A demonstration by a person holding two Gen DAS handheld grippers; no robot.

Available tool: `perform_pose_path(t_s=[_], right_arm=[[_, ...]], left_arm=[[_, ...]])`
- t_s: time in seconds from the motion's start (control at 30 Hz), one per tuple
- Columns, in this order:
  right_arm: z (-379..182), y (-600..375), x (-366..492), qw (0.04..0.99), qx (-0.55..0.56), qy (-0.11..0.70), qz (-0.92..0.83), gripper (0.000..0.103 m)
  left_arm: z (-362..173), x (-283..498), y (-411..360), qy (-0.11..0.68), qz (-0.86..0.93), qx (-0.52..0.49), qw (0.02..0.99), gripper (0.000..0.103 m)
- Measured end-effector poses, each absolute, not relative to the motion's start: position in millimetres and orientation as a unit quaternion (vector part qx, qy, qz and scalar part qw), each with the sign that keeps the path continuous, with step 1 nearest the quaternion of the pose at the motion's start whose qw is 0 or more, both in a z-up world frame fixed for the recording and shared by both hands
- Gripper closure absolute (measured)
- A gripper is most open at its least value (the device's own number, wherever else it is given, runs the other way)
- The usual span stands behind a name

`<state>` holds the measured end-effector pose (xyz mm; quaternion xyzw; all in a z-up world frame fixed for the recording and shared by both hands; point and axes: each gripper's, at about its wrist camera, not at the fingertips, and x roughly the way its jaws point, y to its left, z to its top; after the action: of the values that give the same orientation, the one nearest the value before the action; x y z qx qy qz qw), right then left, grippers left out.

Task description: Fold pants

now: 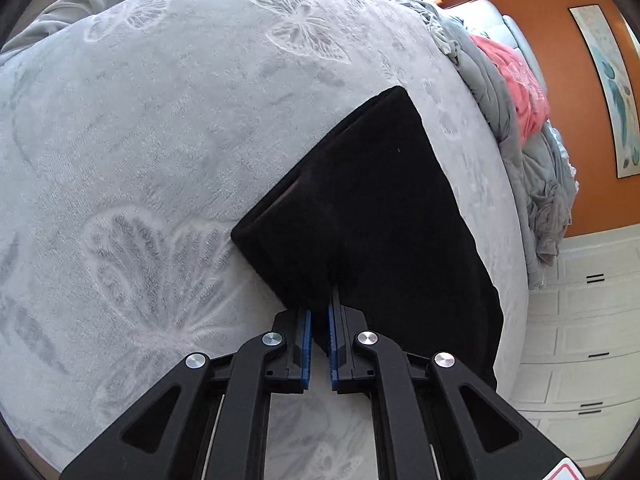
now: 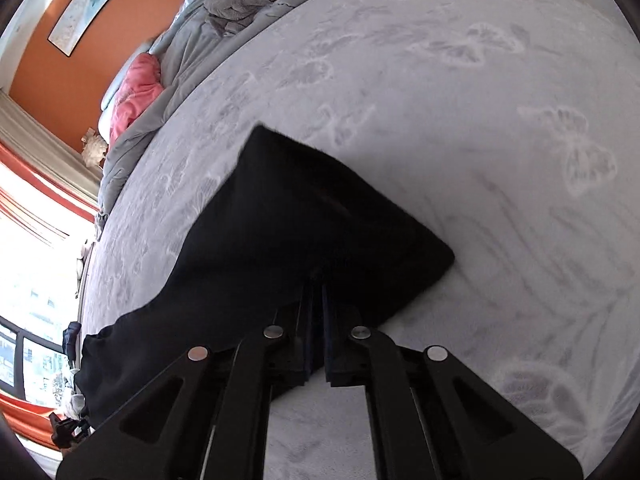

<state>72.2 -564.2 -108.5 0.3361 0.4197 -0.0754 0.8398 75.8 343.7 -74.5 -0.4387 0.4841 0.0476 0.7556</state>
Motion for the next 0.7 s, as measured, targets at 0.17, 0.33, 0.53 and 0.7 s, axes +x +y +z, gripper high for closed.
perform_pose_path(t_s=[0.17,0.33,0.53,0.7], right_arm=[[-105.5,-562.9,64.5,0.835,0.362,0.411,-0.058,0.07],[-89.8,-558.8,76.6,0.846,0.367,0.382,-0.064,0.086],[-31.3,-546.0,117.6,0.872,0.326,0.356,-0.084,0.1],[72.0,-528.6,106.6,0.93,0.271,0.245,-0.036,0.1]], left_arm=[[-68.5,65.4,342.4,0.48,0.043,-0.421,0.768,0.096],[-58.2,73.4,335.7,0.47,0.04,-0.414,0.779,0.091],[-0.1,120.9,335.3,0.436,0.017,-0.415,0.798,0.099],[90.2,132.8,319.0,0.365,-0.015,-0.344,0.865,0.099]])
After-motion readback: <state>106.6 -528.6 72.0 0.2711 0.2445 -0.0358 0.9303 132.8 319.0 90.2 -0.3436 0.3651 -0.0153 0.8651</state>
